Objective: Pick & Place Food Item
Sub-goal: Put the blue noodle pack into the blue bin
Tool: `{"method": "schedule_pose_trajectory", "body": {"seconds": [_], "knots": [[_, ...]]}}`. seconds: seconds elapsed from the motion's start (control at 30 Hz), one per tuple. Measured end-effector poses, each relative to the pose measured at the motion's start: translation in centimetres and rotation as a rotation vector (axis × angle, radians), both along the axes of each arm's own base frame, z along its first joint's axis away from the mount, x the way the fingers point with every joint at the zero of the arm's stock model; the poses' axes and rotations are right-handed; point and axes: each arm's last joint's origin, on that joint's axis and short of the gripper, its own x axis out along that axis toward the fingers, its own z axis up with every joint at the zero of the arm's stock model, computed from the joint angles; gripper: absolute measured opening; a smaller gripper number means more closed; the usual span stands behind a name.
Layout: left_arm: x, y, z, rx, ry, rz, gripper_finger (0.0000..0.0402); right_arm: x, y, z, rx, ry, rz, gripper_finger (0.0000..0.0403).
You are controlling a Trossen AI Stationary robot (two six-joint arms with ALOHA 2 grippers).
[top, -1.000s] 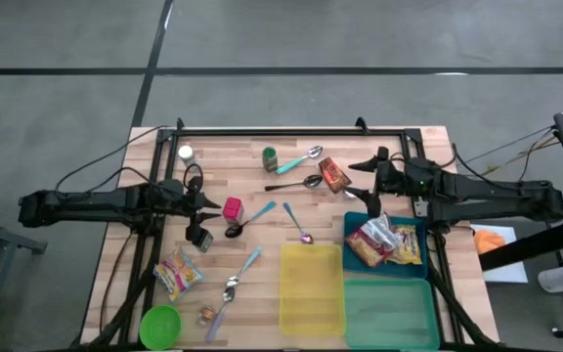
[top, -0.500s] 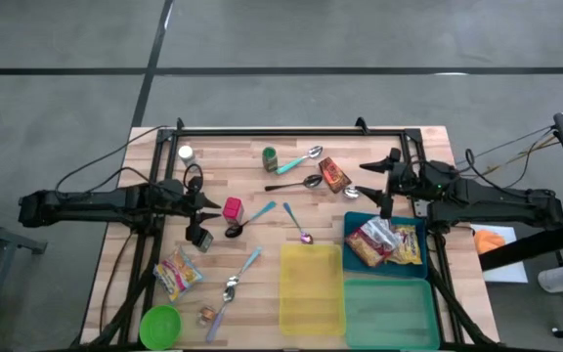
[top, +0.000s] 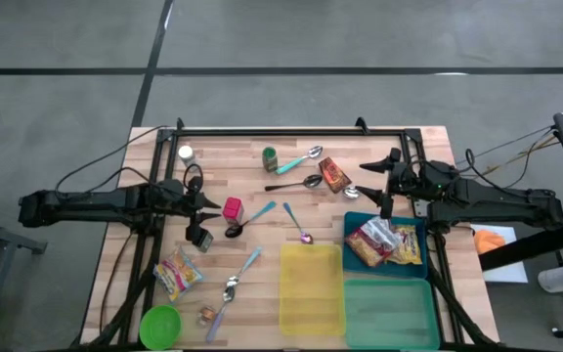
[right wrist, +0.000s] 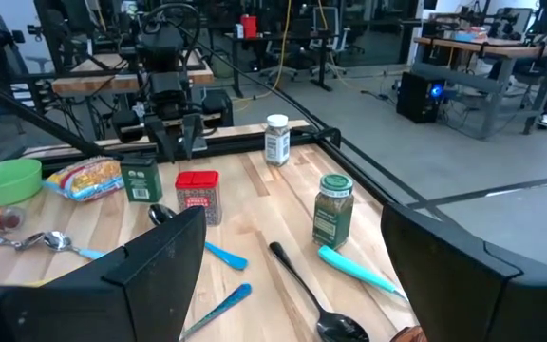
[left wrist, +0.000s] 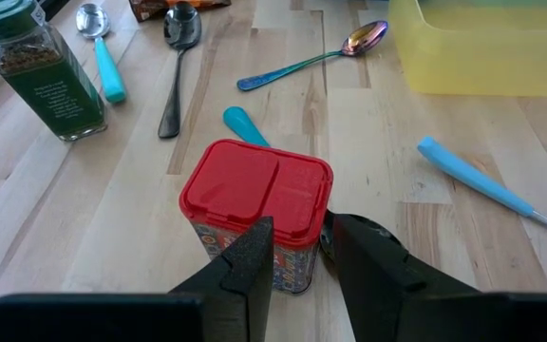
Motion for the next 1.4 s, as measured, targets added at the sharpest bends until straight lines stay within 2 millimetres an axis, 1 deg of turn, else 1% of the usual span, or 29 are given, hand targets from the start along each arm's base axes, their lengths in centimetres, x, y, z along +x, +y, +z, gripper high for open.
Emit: {"method": "schedule_pose_trajectory", "body": {"seconds": [0.83, 1.0, 1.1, 1.13, 1.23, 1.3, 1.4], "knots": [[0.0, 0.0, 0.0, 0.000, 0.001, 0.000, 0.0115, 0.0, 0.0, 0.0, -0.002, 0.001, -0.001, 0.0315], [0.0, -0.1, 0.0, -0.022, 0.003, -0.014, 0.0115, 0.0, 0.0, 0.0, -0.003, 0.001, -0.001, 0.0315], [0.0, -0.1, 0.1, -0.064, -0.013, 0.016, 0.0115, 0.0, 0.0, 0.0, -0.001, 0.001, -0.001, 0.0315], [0.2, -0.1, 0.2, -0.102, -0.036, 0.039, 0.0115, 0.0, 0.0, 0.0, -0.002, 0.001, -0.001, 0.0315], [0.7, 0.0, 1.1, -0.314, -0.159, 0.167, 0.0115, 0.0, 0.0, 0.0, -0.001, 0.001, -0.001, 0.0315], [0.8, 0.1, 1.5, -0.427, -0.204, 0.236, 0.0115, 0.0, 0.0, 0.0, -0.003, 0.001, -0.001, 0.0315], [0.8, 0.1, 1.5, -0.466, -0.208, 0.264, 0.0115, 0.0, 0.0, 0.0, -0.001, 0.001, -0.001, 0.0315]]}}
